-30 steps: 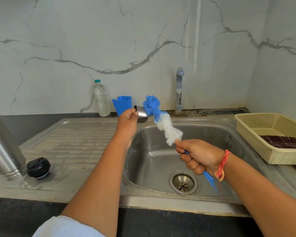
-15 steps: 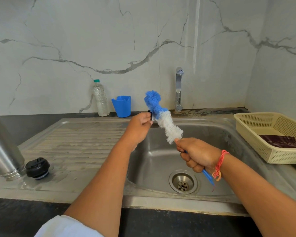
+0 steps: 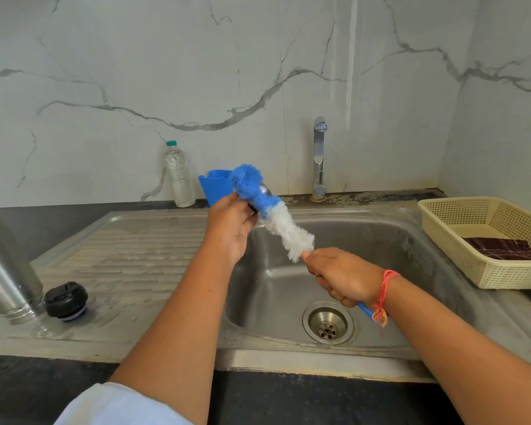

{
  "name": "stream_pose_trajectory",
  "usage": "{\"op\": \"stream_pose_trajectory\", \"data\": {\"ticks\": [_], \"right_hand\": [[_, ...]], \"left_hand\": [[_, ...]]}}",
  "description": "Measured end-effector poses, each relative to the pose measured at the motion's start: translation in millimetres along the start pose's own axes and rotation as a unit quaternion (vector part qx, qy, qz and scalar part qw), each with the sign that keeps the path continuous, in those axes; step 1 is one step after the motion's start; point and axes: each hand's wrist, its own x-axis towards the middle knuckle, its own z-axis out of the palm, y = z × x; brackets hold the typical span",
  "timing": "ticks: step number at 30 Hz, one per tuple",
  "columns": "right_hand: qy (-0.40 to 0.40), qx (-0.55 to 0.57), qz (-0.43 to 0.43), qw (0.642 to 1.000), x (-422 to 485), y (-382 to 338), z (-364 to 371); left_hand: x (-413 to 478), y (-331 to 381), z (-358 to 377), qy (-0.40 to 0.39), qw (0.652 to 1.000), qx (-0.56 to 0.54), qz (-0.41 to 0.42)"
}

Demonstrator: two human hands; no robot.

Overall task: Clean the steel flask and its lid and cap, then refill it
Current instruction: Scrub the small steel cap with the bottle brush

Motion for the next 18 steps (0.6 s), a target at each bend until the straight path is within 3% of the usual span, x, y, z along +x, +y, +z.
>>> {"op": "stream_pose_trajectory", "data": {"ticks": [4, 9, 14, 18], "right_hand": [[0.027, -0.116, -0.054, 0.991, 1.9, -0.4, 0.5], [0.037, -0.156, -0.071, 0.984, 3.1, -0.1, -0.1], [0.016, -0.032, -0.013, 0.999, 3.6, 5.9, -2.9], [0.003, 0.041, 0.005, 0.999, 3.4, 4.2, -0.2]], "left_hand": [[10.2, 8.6, -12.4, 0.070, 0.976, -0.199, -0.044], [11.5, 12.4, -17.6, 0.111, 0.958, -0.260, -0.047], [11.1, 16.8, -20.9, 0.102, 0.946, -0.304, -0.047], [8.7, 15.4, -14.5, 0.065, 0.958, -0.275, -0.060]]}}
